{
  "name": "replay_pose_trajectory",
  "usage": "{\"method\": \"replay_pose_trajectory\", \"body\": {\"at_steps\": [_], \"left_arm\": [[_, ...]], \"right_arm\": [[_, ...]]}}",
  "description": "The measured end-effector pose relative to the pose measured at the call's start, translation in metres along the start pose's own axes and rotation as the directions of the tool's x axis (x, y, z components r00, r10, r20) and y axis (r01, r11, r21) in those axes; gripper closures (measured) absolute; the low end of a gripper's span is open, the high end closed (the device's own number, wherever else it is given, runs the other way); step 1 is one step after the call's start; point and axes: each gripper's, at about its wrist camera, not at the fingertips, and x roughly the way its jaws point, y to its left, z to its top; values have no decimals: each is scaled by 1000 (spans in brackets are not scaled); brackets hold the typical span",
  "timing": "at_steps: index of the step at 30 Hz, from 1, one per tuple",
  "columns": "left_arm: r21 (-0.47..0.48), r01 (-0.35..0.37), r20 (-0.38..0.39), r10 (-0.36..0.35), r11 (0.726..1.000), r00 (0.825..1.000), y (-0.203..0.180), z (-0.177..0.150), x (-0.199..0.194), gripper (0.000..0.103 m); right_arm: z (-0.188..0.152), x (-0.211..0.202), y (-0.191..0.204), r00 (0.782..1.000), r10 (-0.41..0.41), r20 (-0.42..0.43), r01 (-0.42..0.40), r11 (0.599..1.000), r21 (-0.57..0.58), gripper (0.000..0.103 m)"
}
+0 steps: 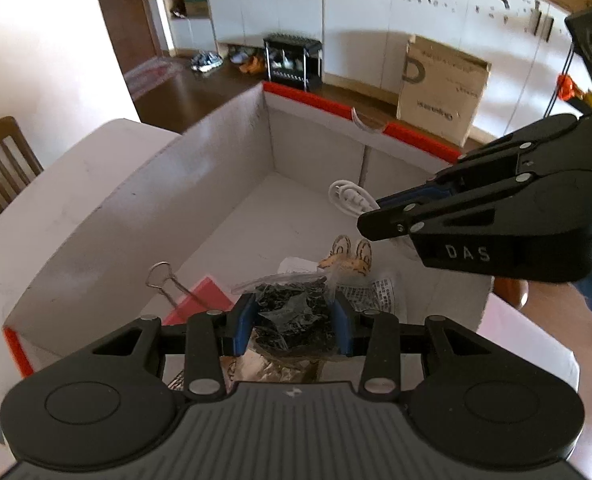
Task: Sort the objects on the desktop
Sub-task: 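Open the left tool over the box while right tool releases the cable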
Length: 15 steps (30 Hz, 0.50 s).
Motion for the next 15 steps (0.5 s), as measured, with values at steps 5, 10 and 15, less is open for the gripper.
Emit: {"method": "replay_pose_trajectory", "body": {"at_steps": [5, 10, 15], "left_arm": [[9, -6, -59, 7, 1000, 998, 3, 1, 15, 63], [-25, 27, -101, -29, 999, 994, 10, 6, 26, 63], [-16, 38, -119, -40, 999, 992, 9, 6, 28, 62]], "right_arm": [[-5, 6, 0, 1000, 1, -26, -1, 1000, -7, 94], [-9, 9, -1, 999, 8, -41, -8, 1000, -16, 94], [-6, 10, -4, 999, 20, -47, -21, 1000, -17, 90]]}}
